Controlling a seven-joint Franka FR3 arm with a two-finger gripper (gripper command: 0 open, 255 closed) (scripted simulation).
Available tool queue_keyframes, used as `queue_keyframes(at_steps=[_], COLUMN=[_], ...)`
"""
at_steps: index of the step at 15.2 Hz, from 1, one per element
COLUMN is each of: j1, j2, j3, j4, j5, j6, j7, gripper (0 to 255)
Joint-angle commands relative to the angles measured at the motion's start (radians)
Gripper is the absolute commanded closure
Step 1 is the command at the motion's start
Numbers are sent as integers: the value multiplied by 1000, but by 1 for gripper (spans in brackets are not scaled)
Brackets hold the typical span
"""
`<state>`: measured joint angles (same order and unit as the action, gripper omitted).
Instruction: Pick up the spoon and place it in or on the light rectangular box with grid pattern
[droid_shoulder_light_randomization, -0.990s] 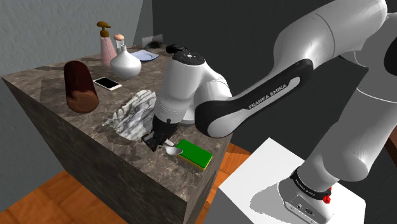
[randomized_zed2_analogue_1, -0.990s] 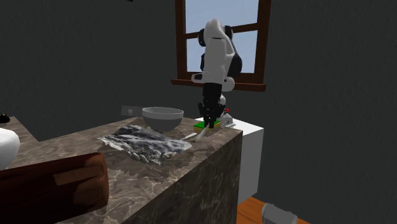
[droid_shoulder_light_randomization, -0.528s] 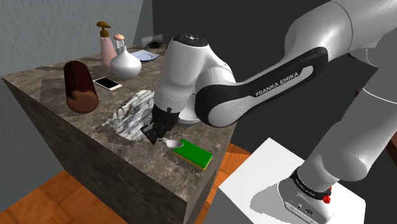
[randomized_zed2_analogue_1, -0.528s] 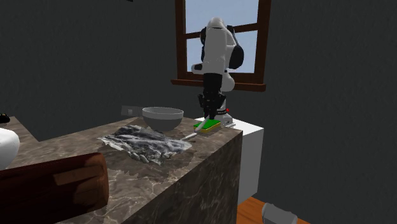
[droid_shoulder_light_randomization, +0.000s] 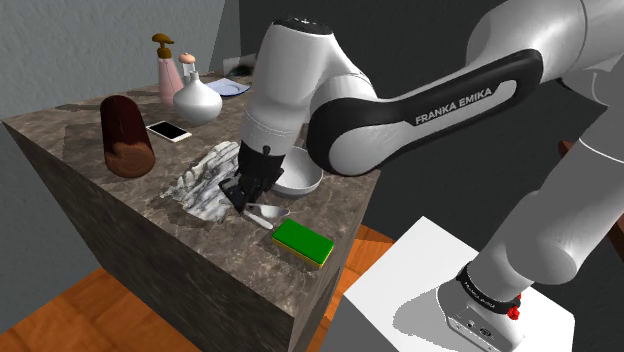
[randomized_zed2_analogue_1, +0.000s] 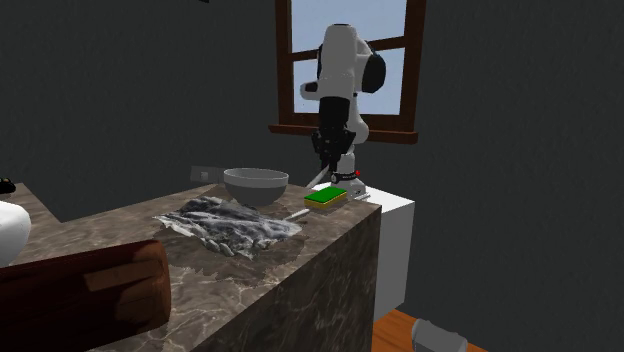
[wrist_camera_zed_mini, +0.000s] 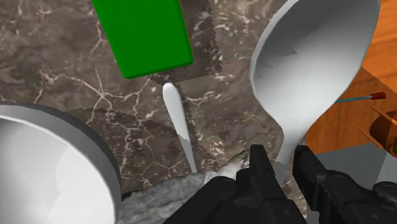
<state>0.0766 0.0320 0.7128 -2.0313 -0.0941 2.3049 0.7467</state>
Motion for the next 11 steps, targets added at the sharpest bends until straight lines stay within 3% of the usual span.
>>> queue_keyframes(at_steps=[1, 8, 11], j1=[-1, -4, -40], j2=[-10, -39, -62], j3=[0, -2, -40], j4=[20, 84, 64], j5=[11, 40, 81], j6=[-28, -112, -108], j7=[-8, -30, -123], gripper=[255, 255, 255])
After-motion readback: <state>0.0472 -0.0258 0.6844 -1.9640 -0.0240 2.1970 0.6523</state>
